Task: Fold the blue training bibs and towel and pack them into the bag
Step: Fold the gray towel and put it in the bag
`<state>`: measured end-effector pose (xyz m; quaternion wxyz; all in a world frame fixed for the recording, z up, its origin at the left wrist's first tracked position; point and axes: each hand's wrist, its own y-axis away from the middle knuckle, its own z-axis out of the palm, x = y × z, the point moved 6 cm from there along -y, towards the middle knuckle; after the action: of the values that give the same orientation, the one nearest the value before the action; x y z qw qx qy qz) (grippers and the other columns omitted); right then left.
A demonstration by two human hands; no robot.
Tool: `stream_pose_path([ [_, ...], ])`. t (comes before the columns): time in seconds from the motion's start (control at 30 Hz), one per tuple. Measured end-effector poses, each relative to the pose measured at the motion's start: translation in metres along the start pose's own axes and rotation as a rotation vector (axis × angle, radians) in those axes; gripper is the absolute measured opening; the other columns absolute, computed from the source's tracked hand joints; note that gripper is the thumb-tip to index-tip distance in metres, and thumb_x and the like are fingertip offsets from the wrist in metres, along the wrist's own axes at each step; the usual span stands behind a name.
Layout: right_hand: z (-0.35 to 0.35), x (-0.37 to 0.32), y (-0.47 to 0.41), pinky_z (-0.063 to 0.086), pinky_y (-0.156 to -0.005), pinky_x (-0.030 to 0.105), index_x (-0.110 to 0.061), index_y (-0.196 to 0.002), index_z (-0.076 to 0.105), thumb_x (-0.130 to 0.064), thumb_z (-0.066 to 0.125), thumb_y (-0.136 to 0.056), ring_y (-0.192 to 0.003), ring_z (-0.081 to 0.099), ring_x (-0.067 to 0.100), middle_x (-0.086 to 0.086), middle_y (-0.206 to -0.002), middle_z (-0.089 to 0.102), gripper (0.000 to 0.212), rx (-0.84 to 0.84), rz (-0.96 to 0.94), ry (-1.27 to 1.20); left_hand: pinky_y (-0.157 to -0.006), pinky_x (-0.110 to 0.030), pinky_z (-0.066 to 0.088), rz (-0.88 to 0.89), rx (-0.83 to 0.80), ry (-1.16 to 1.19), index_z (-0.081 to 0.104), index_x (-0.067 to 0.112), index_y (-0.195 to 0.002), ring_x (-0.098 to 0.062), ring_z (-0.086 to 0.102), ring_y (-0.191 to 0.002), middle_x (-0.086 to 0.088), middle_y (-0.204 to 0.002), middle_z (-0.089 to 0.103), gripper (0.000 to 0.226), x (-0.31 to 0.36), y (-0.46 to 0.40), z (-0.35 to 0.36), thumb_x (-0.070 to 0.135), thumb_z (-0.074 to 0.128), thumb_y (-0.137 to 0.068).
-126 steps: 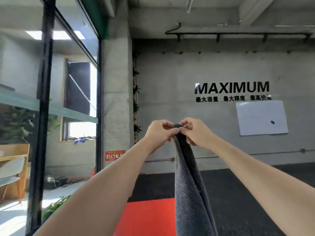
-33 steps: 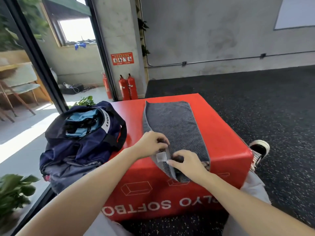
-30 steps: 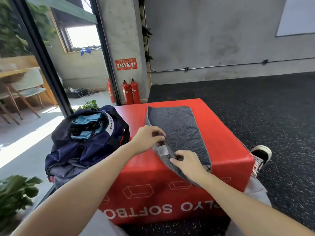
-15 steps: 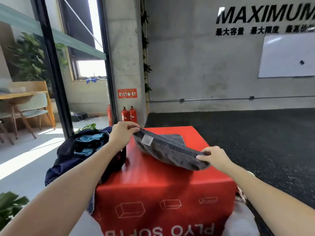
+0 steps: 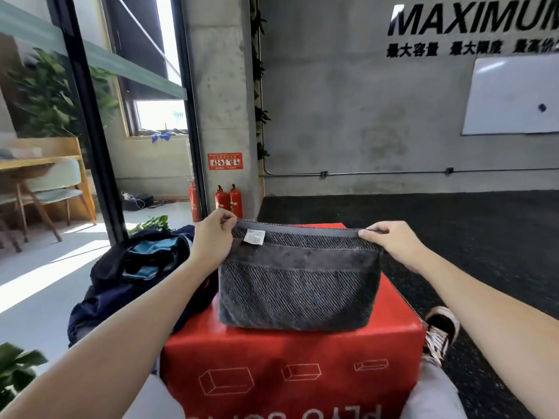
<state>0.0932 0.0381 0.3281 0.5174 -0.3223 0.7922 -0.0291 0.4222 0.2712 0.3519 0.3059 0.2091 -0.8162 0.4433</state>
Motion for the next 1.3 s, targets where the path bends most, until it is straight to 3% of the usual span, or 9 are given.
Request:
stream_pose_path([
  [0.2,0.062,0.071,-0.082,0.052,-0.086,0.037,-0.022,-0.093,0.078,-0.027,0.075,-0.09,-0.09,0.07,0.015,-0.004,-0.09,0.077,0.006,-0.107,0.062,0.157,-0.076,-0.029,0.038,-0.115,-0.073,-0.093,0.067,0.02,-0.101,-0.017,0.059,-0.09,0.007,-0.091,0.065,0.014,-0.079,-0.033,0.063,0.014,0.054,-0.101],
  [0.5,0.156,0.19,-0.156,0.049,-0.08,0.032,-0.032,-0.086,0.071,-0.028,0.074,-0.091,-0.088,0.067,0.01,-0.009,-0.089,0.074,0.007,-0.291,0.19,0.34,-0.075,-0.03,0.042,-0.249,-0.401,-0.262,0.065,0.021,-0.113,-0.016,0.059,-0.091,0.002,-0.104,0.068,0.021,-0.219,-0.071,0.183,0.013,0.05,-0.102],
  [0.63,0.187,0.222,-0.153,0.042,-0.068,0.01,-0.041,-0.08,0.068,-0.03,0.078,-0.087,-0.081,0.06,-0.012,-0.021,-0.082,0.071,0.017,-0.437,0.216,0.35,-0.072,-0.023,0.042,-0.292,-0.614,-0.272,0.06,0.032,-0.096,-0.016,0.062,-0.091,0.008,-0.093,0.066,0.018,-0.252,-0.061,0.213,0.015,0.062,-0.095],
  [0.8,0.176,0.2,-0.174,0.046,-0.073,0.011,-0.033,-0.085,0.076,-0.028,0.078,-0.087,-0.082,0.064,-0.011,-0.025,-0.083,0.073,0.006,-0.458,0.178,0.227,-0.068,-0.005,0.04,-0.243,-0.554,-0.283,0.07,0.032,-0.088,0.003,0.062,-0.078,0.019,-0.077,0.069,0.017,-0.235,-0.081,0.189,0.015,0.071,-0.089],
  [0.93,0.171,0.168,-0.225,0.045,-0.072,0.009,-0.026,-0.087,0.077,-0.024,0.078,-0.086,-0.076,0.062,-0.013,-0.023,-0.082,0.073,0.002,-0.362,0.067,0.13,-0.07,-0.016,0.044,-0.187,-0.364,-0.214,0.071,0.026,-0.085,0.004,0.061,-0.068,0.02,-0.066,0.067,0.009,-0.212,-0.135,0.161,0.018,0.073,-0.088],
  [1.0,0.187,0.177,-0.255,0.045,-0.071,0.015,-0.028,-0.085,0.076,-0.027,0.077,-0.087,-0.078,0.062,-0.008,-0.021,-0.08,0.073,0.003,-0.345,0.069,0.208,-0.073,-0.026,0.047,-0.207,-0.353,-0.293,0.073,0.019,-0.087,-0.009,0.064,-0.075,0.009,-0.076,0.071,0.004,-0.225,-0.163,0.172,0.019,0.07,-0.09],
  [1.1,0.226,0.21,-0.281,0.041,-0.075,0.026,-0.028,-0.089,0.074,-0.031,0.077,-0.088,-0.09,0.065,0.01,-0.013,-0.087,0.07,0.004,-0.42,0.076,0.417,-0.07,-0.034,0.043,-0.291,-0.505,-0.464,0.072,0.008,-0.094,-0.026,0.059,-0.081,-0.01,-0.089,0.071,0.013,-0.274,-0.184,0.214,0.019,0.065,-0.094],
  [1.2,0.256,0.24,-0.286,0.045,-0.08,0.03,-0.027,-0.09,0.072,-0.034,0.077,-0.085,-0.096,0.064,0.018,-0.004,-0.095,0.068,0.009,-0.557,0.047,0.62,-0.061,-0.031,0.038,-0.341,-0.73,-0.614,0.064,0.007,-0.08,-0.025,0.052,-0.072,-0.009,-0.077,0.062,0.019,-0.31,-0.173,0.253,0.022,0.064,-0.092],
  [1.3,0.261,0.25,-0.291,0.049,-0.085,0.033,-0.034,-0.081,0.063,-0.033,0.078,-0.081,-0.092,0.063,0.016,-0.004,-0.1,0.07,0.015,-0.59,0.042,0.616,-0.055,-0.031,0.031,-0.319,-0.781,-0.588,0.059,0.008,-0.077,-0.023,0.045,-0.066,-0.006,-0.071,0.053,0.025,-0.32,-0.172,0.263,0.026,0.067,-0.092],
])
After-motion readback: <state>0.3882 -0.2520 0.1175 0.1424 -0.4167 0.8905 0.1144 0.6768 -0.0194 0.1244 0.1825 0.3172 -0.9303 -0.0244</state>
